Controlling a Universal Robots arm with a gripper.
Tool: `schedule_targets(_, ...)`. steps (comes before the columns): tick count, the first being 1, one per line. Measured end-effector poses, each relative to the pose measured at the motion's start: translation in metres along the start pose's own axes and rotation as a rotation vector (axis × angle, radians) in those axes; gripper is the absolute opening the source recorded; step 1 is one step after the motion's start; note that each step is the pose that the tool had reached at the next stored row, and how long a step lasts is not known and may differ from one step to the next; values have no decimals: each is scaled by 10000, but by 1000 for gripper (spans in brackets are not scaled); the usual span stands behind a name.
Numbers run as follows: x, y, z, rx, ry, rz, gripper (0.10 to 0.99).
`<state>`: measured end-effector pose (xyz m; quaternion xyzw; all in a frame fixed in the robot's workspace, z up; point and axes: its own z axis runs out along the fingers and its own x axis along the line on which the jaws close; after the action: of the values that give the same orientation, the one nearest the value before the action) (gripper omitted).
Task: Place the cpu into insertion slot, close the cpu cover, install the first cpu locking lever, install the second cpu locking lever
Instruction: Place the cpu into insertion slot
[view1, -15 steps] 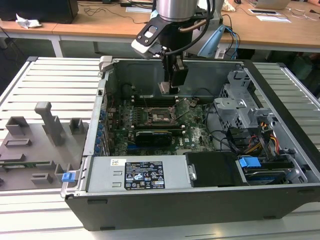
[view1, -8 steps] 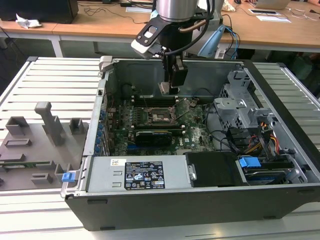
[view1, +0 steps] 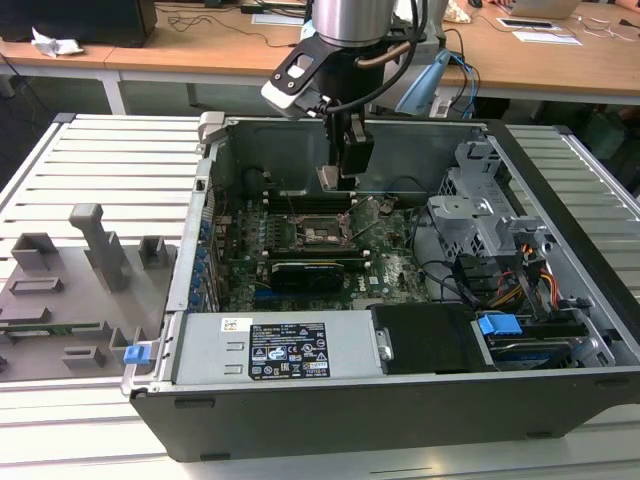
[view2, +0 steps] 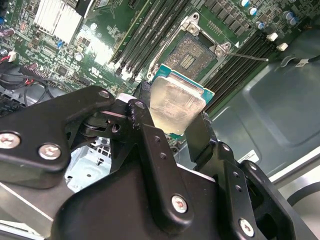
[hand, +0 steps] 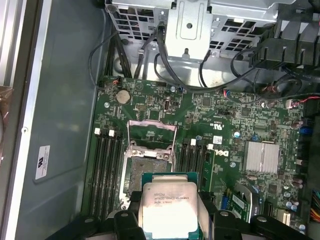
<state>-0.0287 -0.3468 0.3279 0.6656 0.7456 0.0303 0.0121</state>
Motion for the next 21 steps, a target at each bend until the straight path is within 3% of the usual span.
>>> schedule_targets(5, 0, -11, 23, -12, -7, 86, 525)
schedule_targets(8, 2, -32, 79, -51, -16, 156, 525)
schedule_targets(15, 2, -38, 168, -84, -63, 880, 525)
schedule_targets(21, 1, -40, 195, -249, -79, 932, 525)
